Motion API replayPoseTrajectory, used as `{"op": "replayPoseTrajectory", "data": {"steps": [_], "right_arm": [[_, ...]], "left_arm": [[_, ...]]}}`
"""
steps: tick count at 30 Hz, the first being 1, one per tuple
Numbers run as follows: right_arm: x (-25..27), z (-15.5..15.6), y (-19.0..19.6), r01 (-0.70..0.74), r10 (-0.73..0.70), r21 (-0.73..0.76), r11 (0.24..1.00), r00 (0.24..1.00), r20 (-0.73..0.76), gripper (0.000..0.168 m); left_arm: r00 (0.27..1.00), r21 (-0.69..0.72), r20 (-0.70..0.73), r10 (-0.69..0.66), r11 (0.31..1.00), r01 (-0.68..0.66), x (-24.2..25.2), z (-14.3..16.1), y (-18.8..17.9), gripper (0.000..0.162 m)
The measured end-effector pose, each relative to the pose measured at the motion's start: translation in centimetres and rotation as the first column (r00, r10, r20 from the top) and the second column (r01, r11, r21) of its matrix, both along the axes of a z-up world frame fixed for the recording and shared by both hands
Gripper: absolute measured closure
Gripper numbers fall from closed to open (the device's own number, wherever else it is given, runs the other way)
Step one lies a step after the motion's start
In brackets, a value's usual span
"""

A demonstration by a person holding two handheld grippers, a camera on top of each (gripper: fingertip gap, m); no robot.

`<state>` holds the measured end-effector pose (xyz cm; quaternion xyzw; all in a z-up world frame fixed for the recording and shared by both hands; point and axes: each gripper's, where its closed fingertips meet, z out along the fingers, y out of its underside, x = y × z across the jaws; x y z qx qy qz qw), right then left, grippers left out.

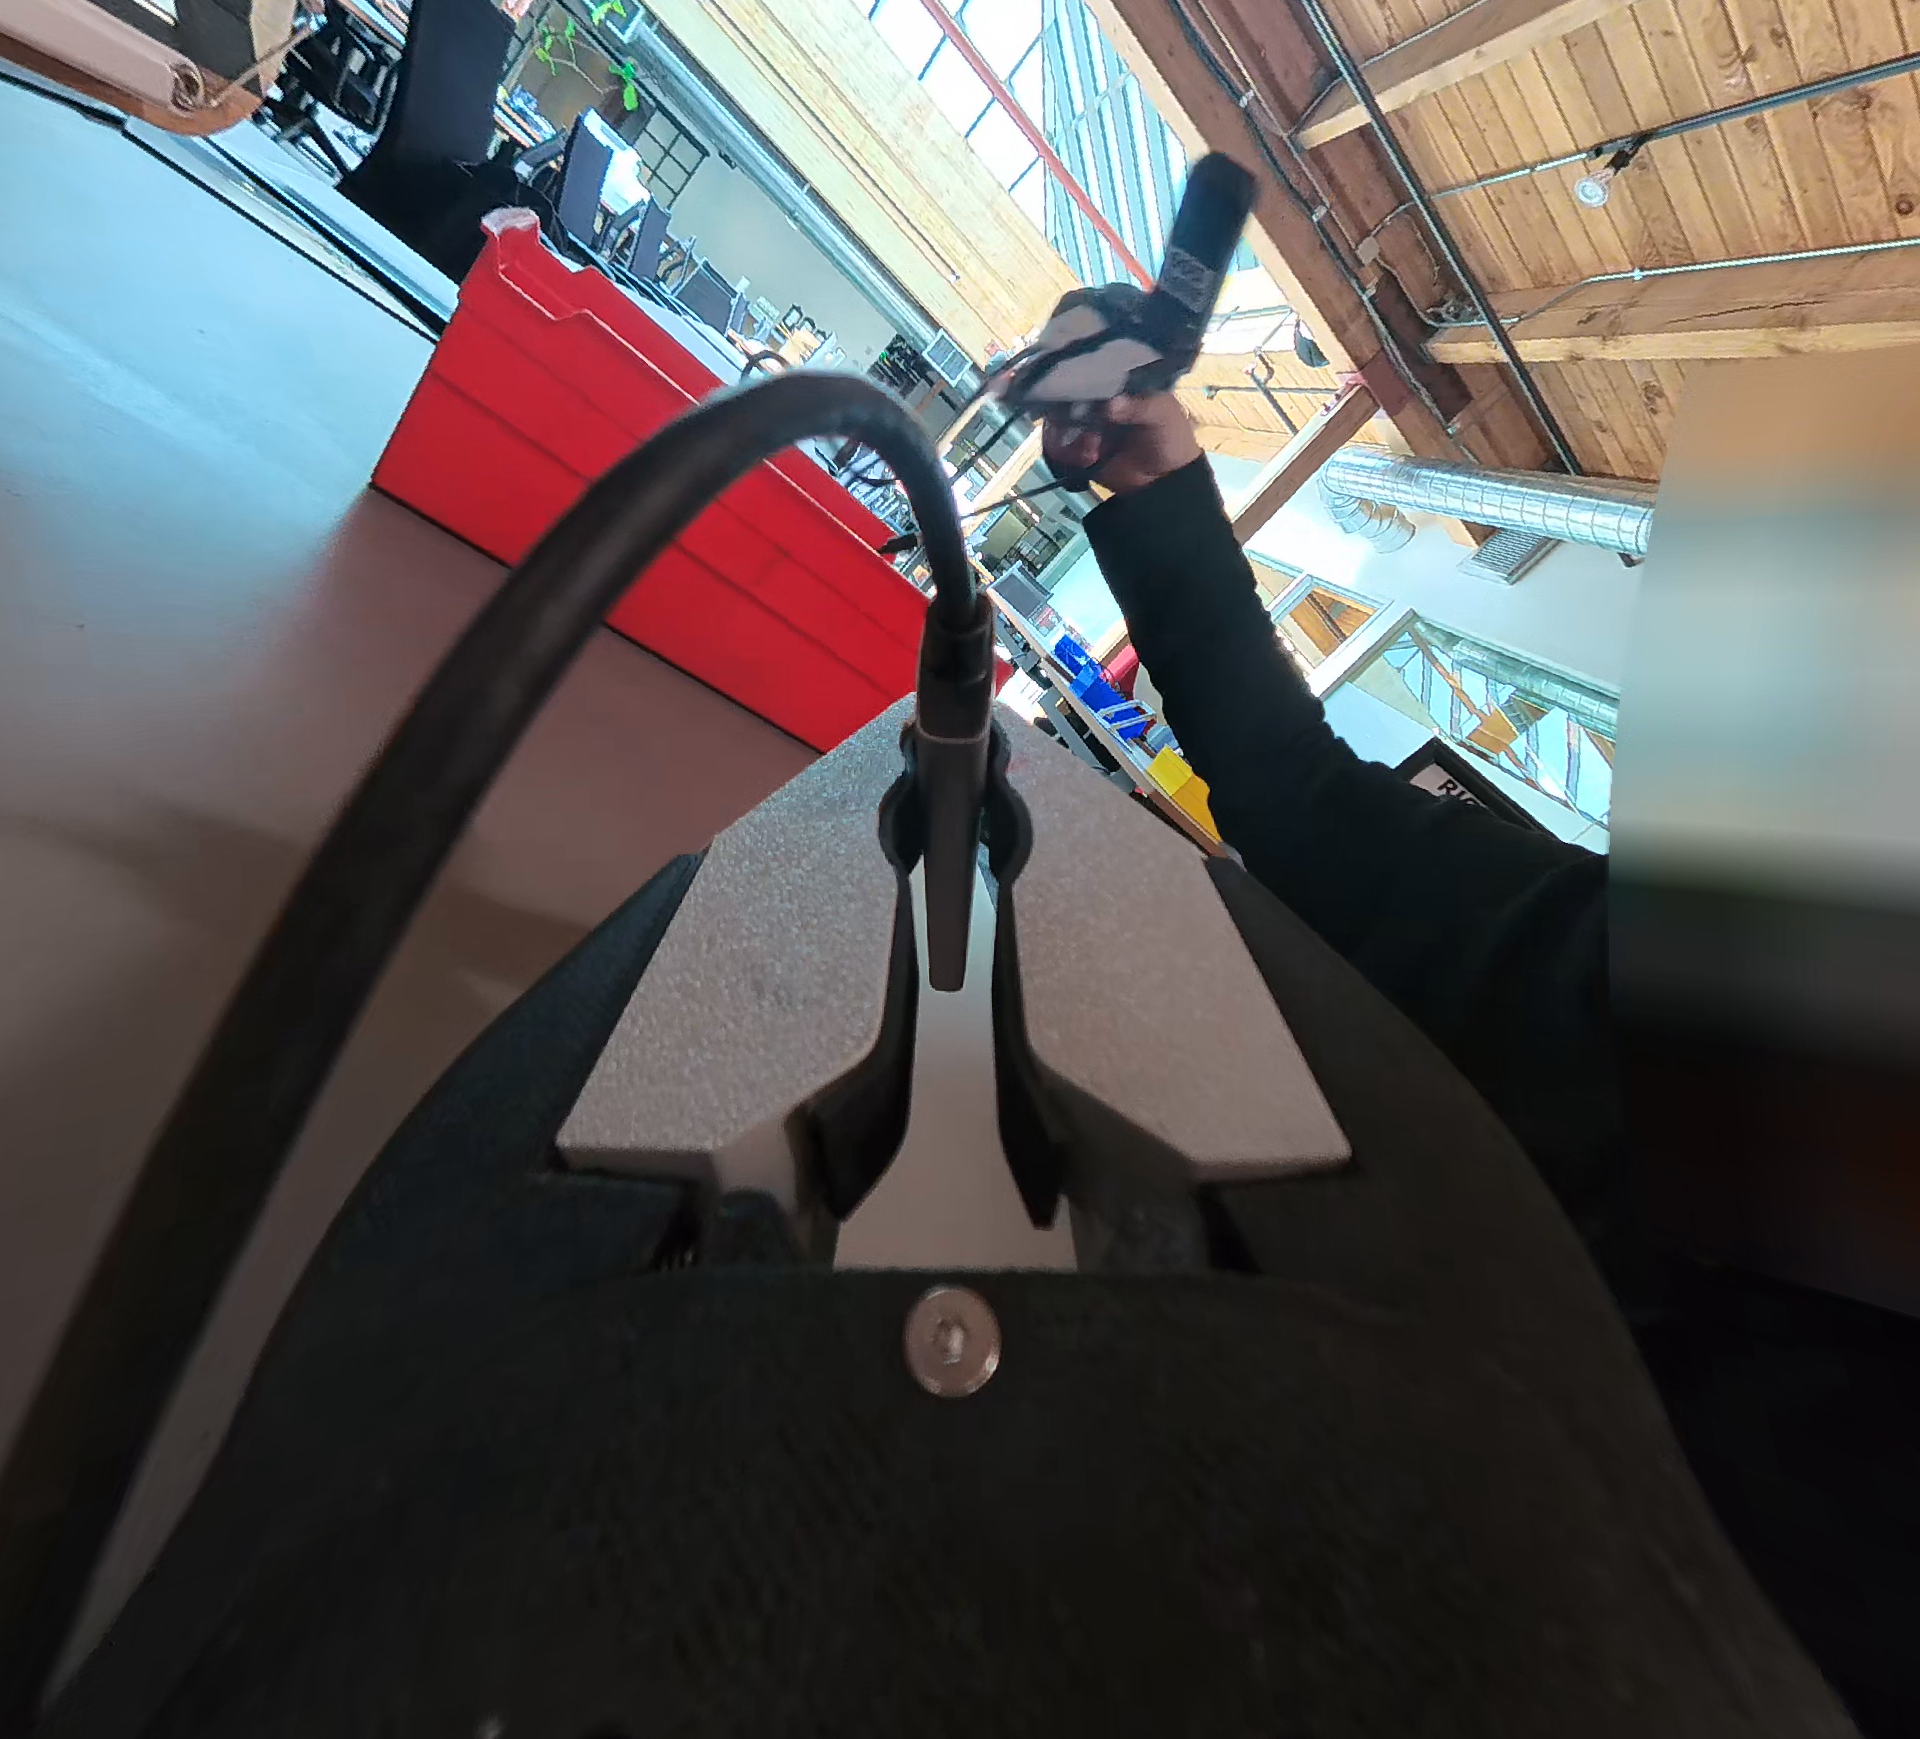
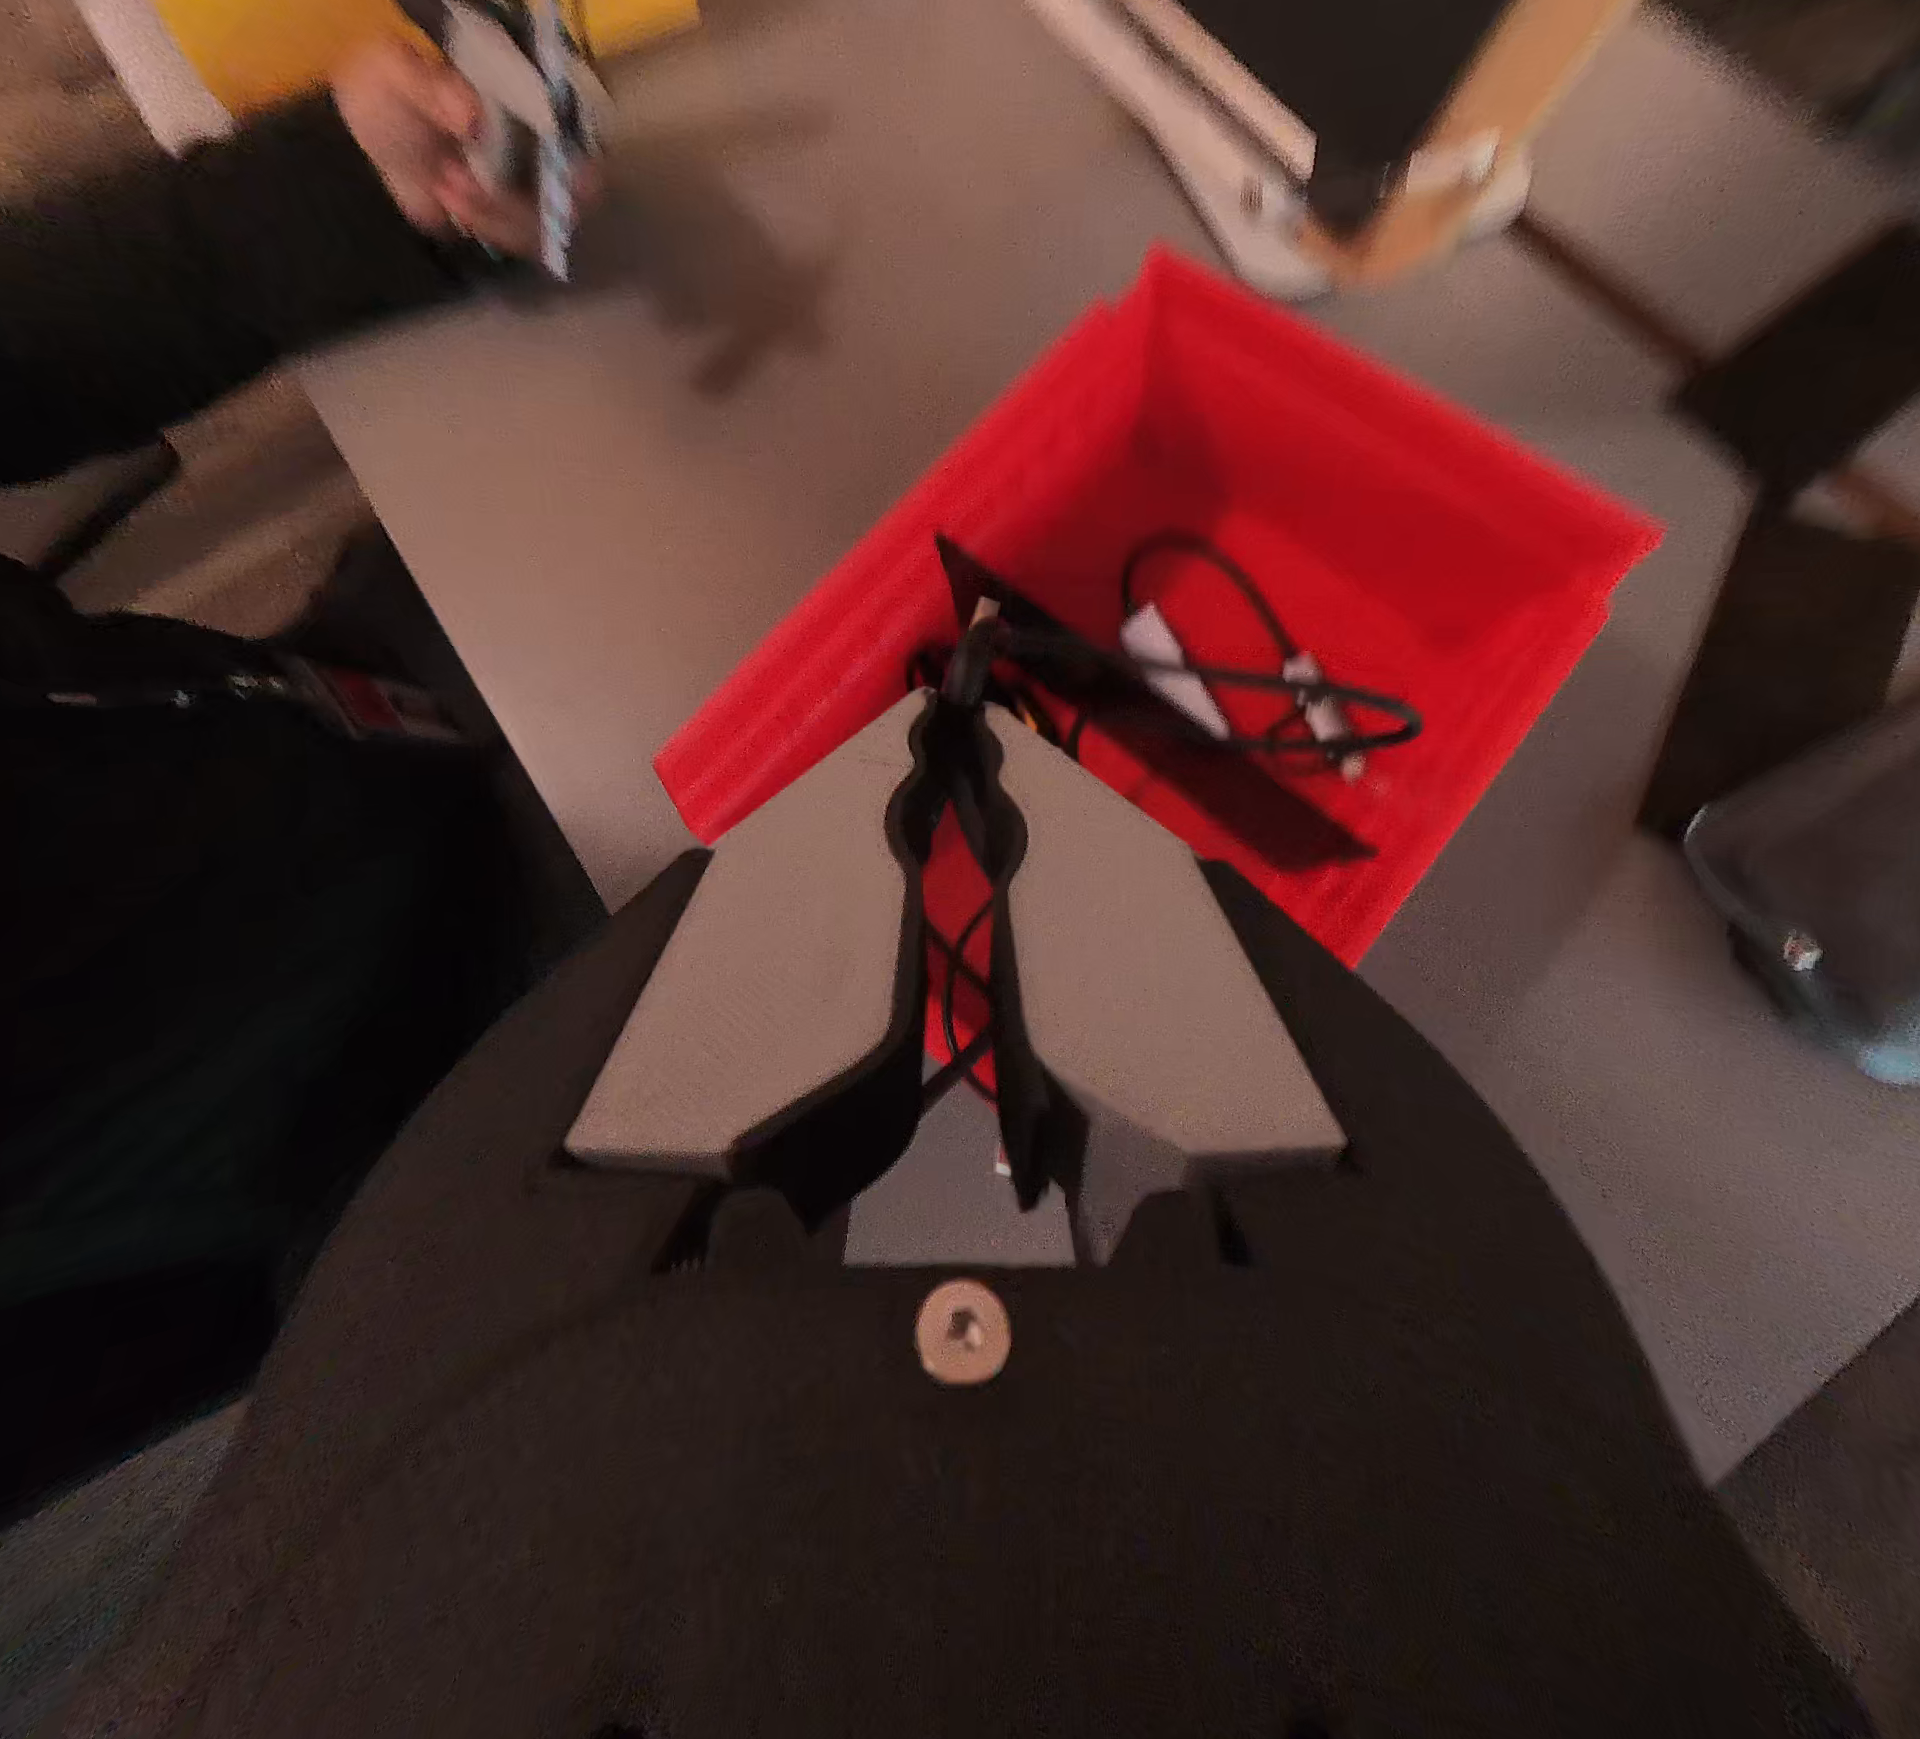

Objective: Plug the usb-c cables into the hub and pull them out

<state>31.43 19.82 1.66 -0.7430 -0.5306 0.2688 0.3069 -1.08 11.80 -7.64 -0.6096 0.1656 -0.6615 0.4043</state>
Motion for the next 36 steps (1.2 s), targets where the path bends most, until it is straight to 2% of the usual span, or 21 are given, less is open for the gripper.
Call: {"op": "replayPoseTrajectory", "data": {"steps": [3,5,6,9,13,16,18,20,24,28,30,32,34,36], "right_arm": [[0.6,-5.4,0.9,0.091,-0.067,-0.117,0.989,0.979,0.193,0.167],[1.5,-9.1,1.9,0.179,-0.121,-0.142,0.974,0.931,0.344,0.167],[1.2,-10.2,2.4,0.202,-0.135,-0.156,0.967,0.923,0.361,0.167],[-0.7,-12.6,2.2,0.206,-0.109,-0.250,0.946,0.929,0.353,0.166],[-3.3,-13.9,0.8,0.145,-0.036,-0.313,0.939,0.943,0.331,0.164],[-4.2,-15.0,-2.0,0.078,0.071,-0.384,0.920,0.931,0.358,0.160],[-4.4,-15.6,-3.0,0.047,0.107,-0.371,0.927,0.918,0.383,0.158],[-4.3,-15.1,-3.0,0.041,0.101,-0.340,0.939,0.915,0.391,0.159],[-4.3,-11.2,-2.6,-0.009,0.079,-0.232,0.973,0.952,0.296,0.157],[-3.3,-7.8,-1.3,0.054,-0.016,-0.138,0.989,0.964,0.265,0.141],[-4.1,-5.0,-0.3,0.104,-0.094,-0.051,0.993,0.981,0.170,0.140],[-6.5,-2.4,-0.8,0.103,-0.103,-0.001,0.995,0.994,0.026,0.138],[-10.5,-1.0,-3.0,0.029,-0.028,0.006,1.000,0.993,-0.114,0.137],[-15.0,-1.3,-6.0,-0.073,0.067,-0.021,0.997,0.973,-0.221,0.136]], "left_arm": [[1.000,-0.003,-0.013,-0.008,1.000,0.008,0.3,-0.2,-0.1,0.157],[1.000,-0.004,-0.017,-0.009,1.000,0.009,0.3,-0.3,-0.1,0.157],[1.000,-0.005,-0.018,-0.007,1.000,0.007,0.3,-0.4,-0.1,0.157],[1.000,-0.005,-0.023,-0.003,1.000,0.003,0.2,-0.4,0.0,0.157],[0.999,-0.005,-0.032,-0.012,1.000,0.012,0.4,-0.6,-0.1,0.157],[0.998,0.000,-0.065,-0.025,1.000,0.025,0.9,-0.9,-0.3,0.157],[0.995,0.014,-0.100,-0.011,1.000,0.012,1.2,-1.2,-0.3,0.157],[0.989,0.038,-0.149,0.021,0.999,-0.016,1.2,-1.6,0.0,0.157],[0.984,0.028,-0.177,0.026,0.999,-0.021,1.3,-2.1,0.1,0.157],[0.982,0.034,-0.189,0.020,0.999,-0.013,1.6,-2.2,0.0,0.156],[0.983,0.048,-0.182,0.020,0.999,-0.011,1.6,-2.0,-0.1,0.156],[0.986,0.063,-0.166,0.013,0.998,-0.003,1.7,-1.7,-0.2,0.156],[0.990,0.083,-0.140,-0.008,0.996,0.020,1.9,-1.1,-0.7,0.156],[0.992,0.124,-0.116,-0.042,0.991,0.056,2.3,-0.3,-1.4,0.156]]}}
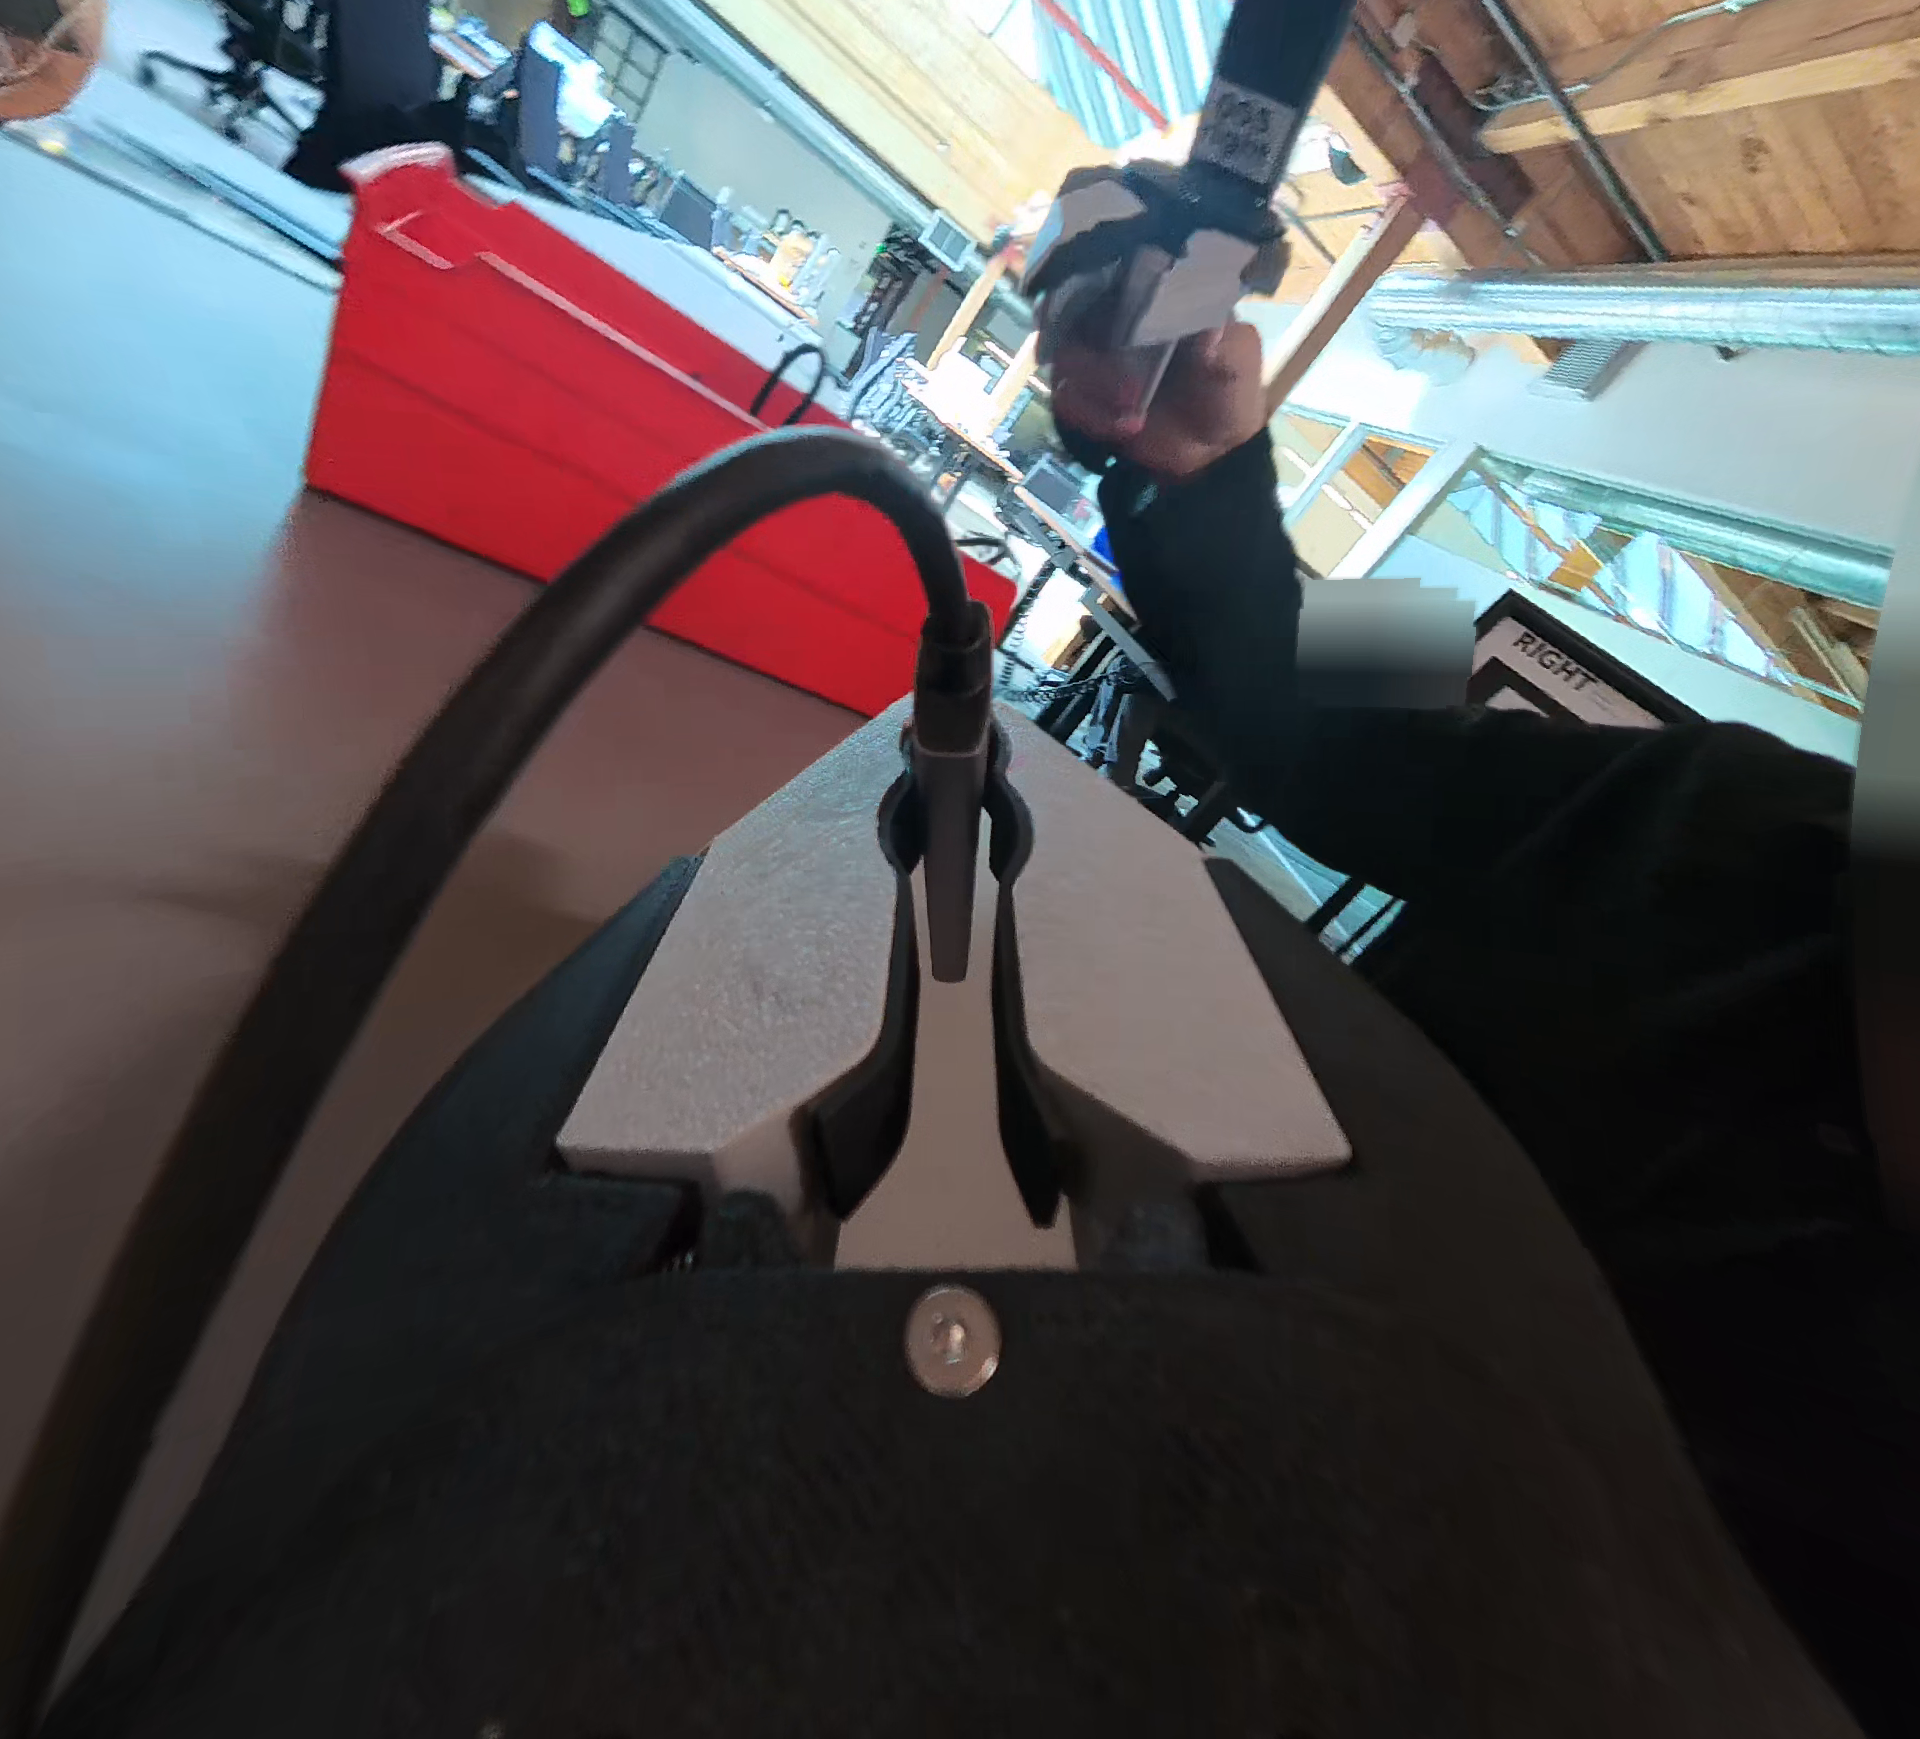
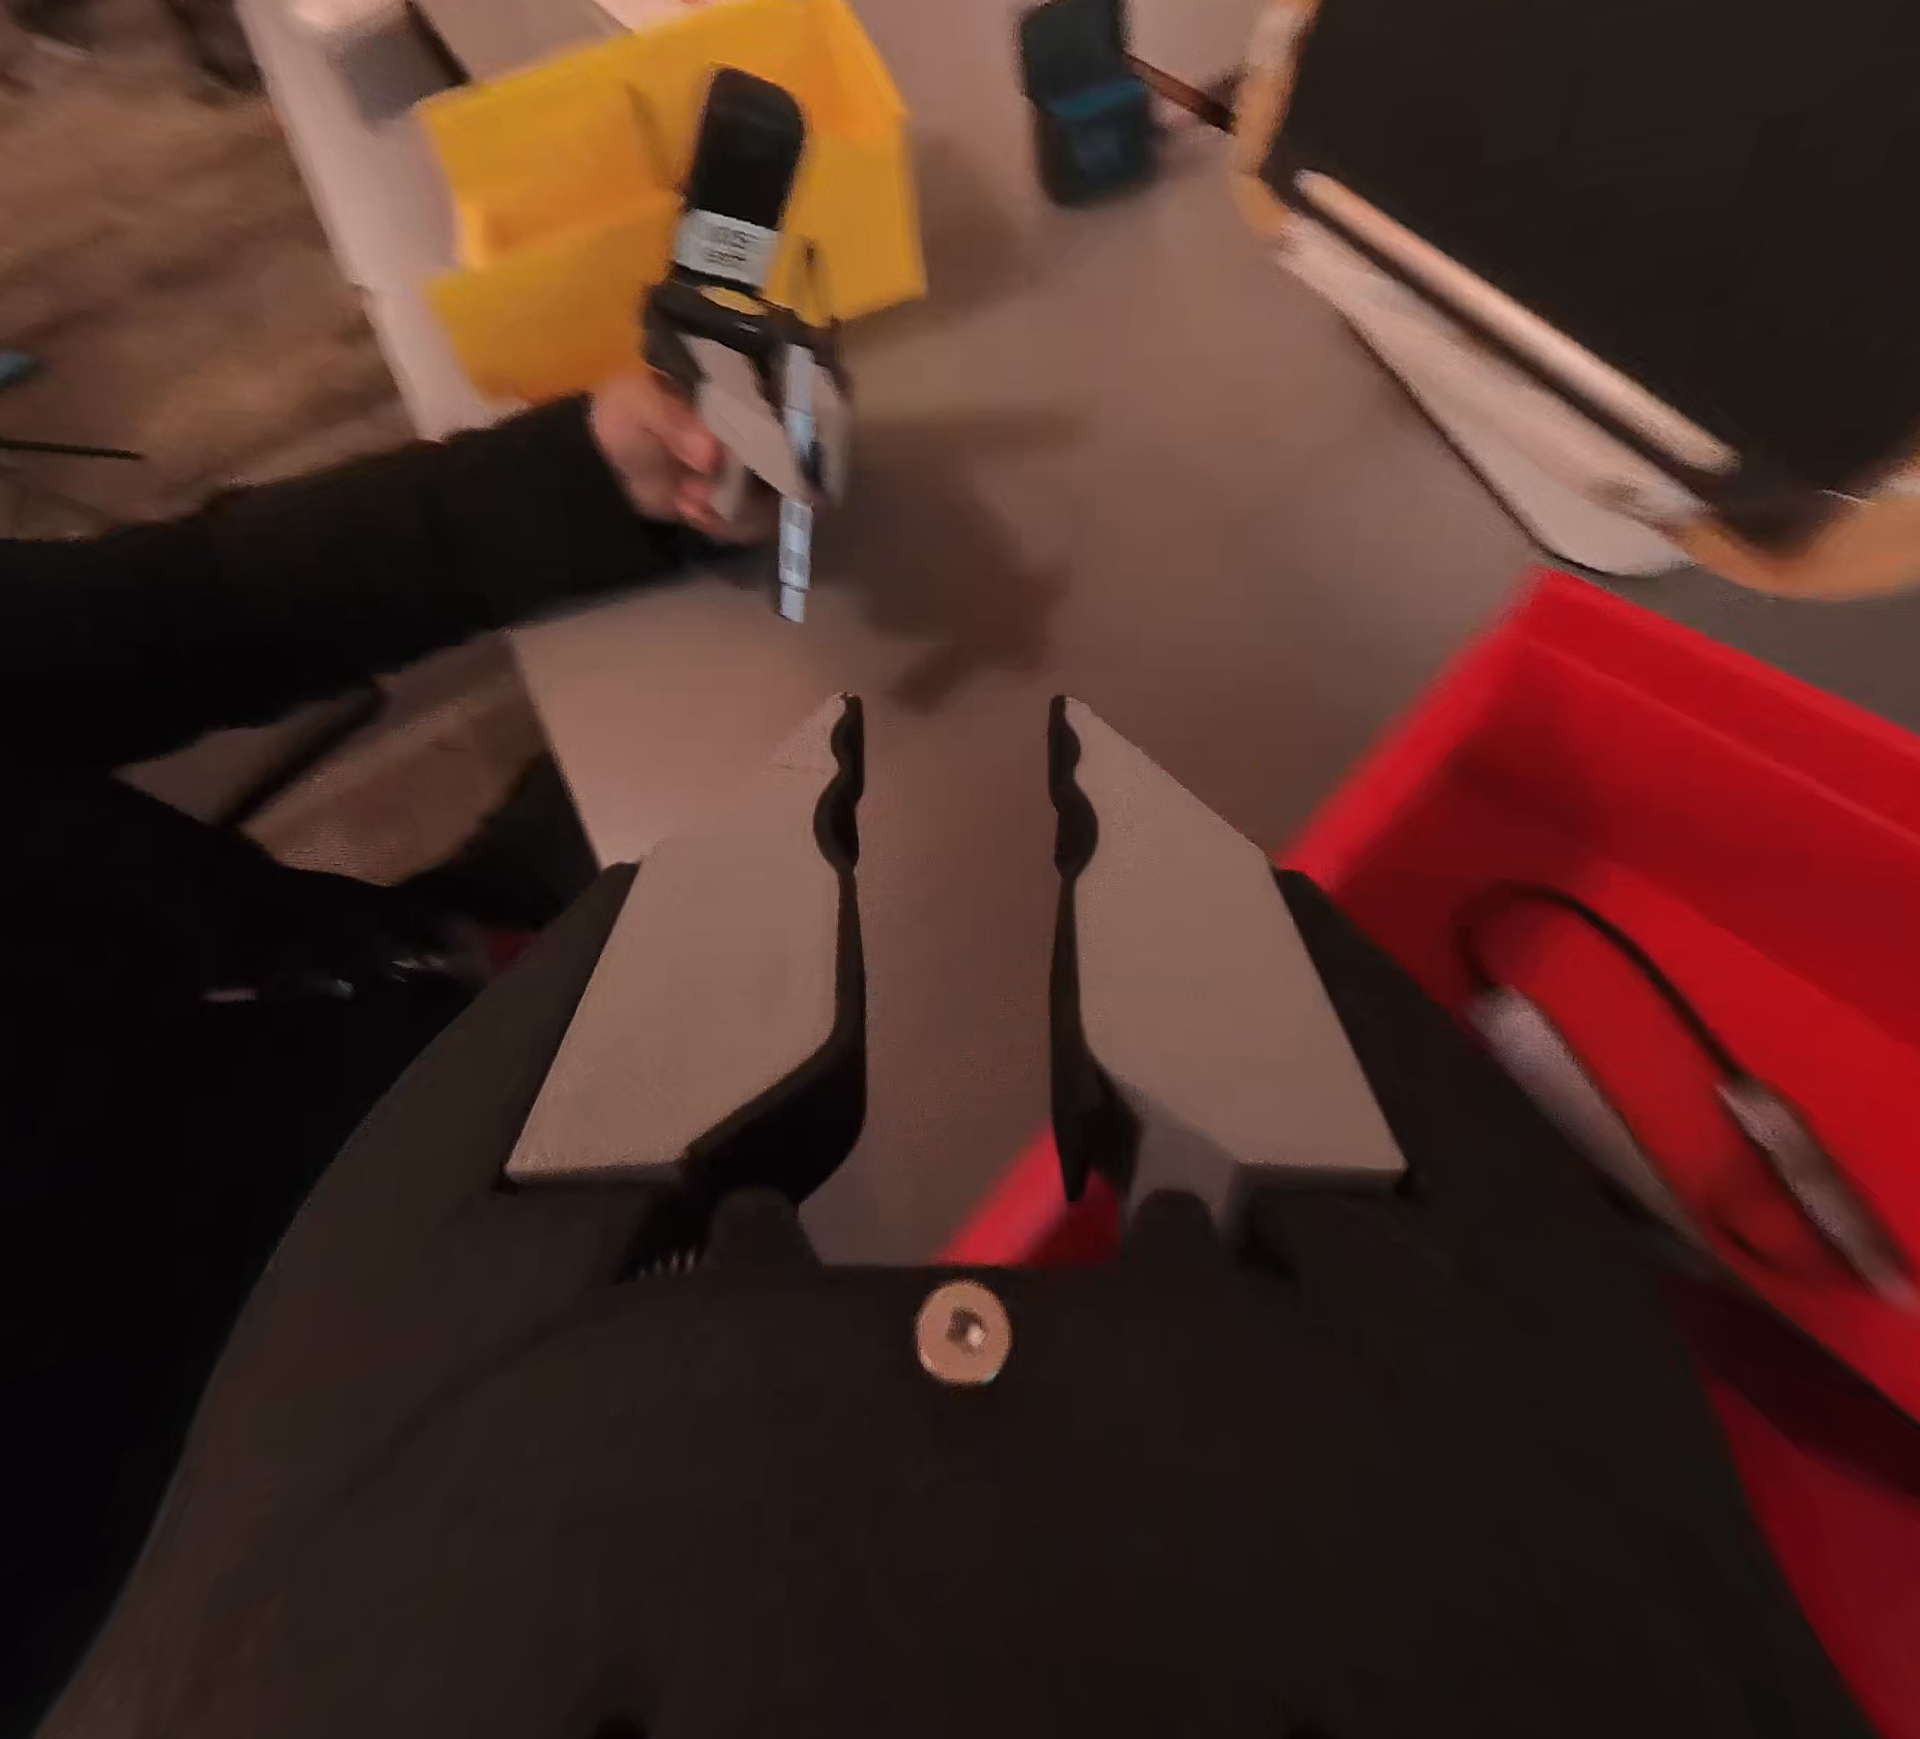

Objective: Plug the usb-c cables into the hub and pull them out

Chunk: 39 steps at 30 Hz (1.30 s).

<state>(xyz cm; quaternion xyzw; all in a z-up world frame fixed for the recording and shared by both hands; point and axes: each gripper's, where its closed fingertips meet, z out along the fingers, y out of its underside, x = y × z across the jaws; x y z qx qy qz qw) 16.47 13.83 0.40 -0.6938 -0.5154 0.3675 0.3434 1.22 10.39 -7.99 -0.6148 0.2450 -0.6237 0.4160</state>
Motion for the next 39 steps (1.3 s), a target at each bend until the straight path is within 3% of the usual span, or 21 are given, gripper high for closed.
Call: {"op": "replayPoseTrajectory", "data": {"steps": [4,8,10,11,15,19,24,29,32,36,39], "right_arm": [[-8.6,-4.8,-5.8,-0.173,0.167,-0.079,0.982,0.983,-0.079,0.141],[-14.3,-10.5,-7.4,-0.190,0.186,-0.107,0.976,0.982,-0.047,0.134],[-15.7,-11.5,-7.4,-0.201,0.193,-0.118,0.972,0.978,-0.076,0.142],[-16.1,-11.3,-7.6,-0.227,0.211,-0.130,0.965,0.970,-0.122,0.163],[-15.5,-11.0,-6.4,-0.186,0.178,-0.066,0.980,0.977,-0.114,0.162],[-12.7,-8.1,-3.9,-0.070,0.076,0.065,0.995,0.993,-0.091,0.162],[-7.5,-1.6,0.7,0.133,-0.102,0.202,0.970,0.982,-0.160,0.162],[-0.3,8.0,4.7,0.363,-0.259,0.380,0.851,0.919,-0.297,0.162],[3.2,10.8,6.4,0.410,-0.314,0.428,0.805,0.908,-0.278,0.162],[5.5,8.2,9.8,0.321,-0.316,0.452,0.832,0.945,-0.089,0.163],[8.5,0.8,14.3,0.350,-0.427,0.338,0.873,0.886,0.184,0.161]], "left_arm": [[0.998,0.138,-0.011,-0.065,0.988,0.066,1.0,1.2,-2.0,0.157],[0.997,0.242,-0.001,-0.077,0.967,0.075,1.5,2.1,-3.1,0.157],[0.996,0.227,0.028,-0.088,0.971,0.080,1.5,2.4,-3.2,0.156],[0.998,0.213,0.015,-0.060,0.975,0.056,1.4,2.1,-2.6,0.157],[1.000,0.165,0.016,-0.026,0.986,0.023,1.2,1.8,-1.7,0.155],[0.999,0.143,-0.021,0.039,0.989,-0.035,1.2,1.2,-0.6,0.141],[0.999,0.117,0.003,0.045,0.992,-0.045,0.8,1.4,-0.5,0.137],[0.999,0.108,-0.016,0.040,0.993,-0.038,0.9,1.0,-0.5,0.140],[0.999,0.098,-0.035,0.036,0.995,-0.032,1.1,0.6,-0.4,0.142],[0.997,0.113,-0.051,0.057,0.992,-0.051,1.0,0.5,-0.2,0.144],[0.998,0.101,-0.038,0.056,0.994,-0.052,0.8,0.6,-0.1,0.145]]}}
